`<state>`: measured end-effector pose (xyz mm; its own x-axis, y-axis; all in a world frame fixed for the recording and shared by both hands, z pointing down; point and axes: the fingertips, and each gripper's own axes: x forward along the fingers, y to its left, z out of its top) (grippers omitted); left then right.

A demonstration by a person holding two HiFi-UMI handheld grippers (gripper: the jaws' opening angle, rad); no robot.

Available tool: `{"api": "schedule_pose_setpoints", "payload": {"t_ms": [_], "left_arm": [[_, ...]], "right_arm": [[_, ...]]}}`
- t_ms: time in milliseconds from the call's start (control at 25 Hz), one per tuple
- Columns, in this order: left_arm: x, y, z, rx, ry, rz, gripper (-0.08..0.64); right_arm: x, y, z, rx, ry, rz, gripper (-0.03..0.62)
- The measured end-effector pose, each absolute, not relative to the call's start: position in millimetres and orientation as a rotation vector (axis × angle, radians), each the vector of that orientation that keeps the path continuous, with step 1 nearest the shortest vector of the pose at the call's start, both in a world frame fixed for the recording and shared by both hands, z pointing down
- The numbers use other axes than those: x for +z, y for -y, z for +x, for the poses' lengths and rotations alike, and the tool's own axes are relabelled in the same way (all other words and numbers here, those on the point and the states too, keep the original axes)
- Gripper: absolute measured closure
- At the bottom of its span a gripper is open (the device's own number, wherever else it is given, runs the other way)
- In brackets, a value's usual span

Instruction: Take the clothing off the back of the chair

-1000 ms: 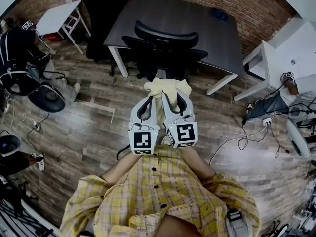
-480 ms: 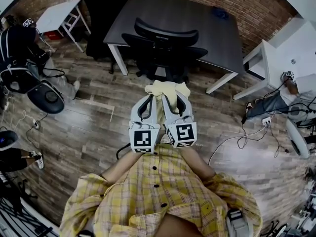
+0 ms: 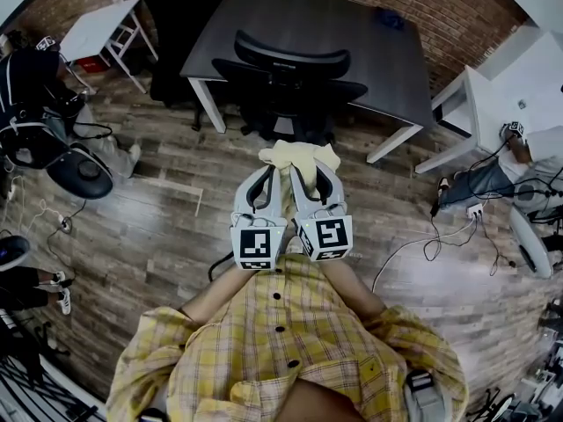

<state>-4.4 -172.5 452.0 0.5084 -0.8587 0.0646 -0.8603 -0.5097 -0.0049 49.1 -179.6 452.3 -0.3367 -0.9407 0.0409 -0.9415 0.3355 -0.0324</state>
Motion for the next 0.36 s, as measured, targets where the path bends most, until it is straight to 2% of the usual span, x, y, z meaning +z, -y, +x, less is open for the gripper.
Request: {"api": "schedule_pose_setpoints", "payload": {"t_ms": [360], "left_arm": [[452.6,172.6,-4.6,0.084,1.542,2.696,0.560]], "right_arm": [[453.0,178.9,48.6,0.077,2.551,1.796,0.466]]}}
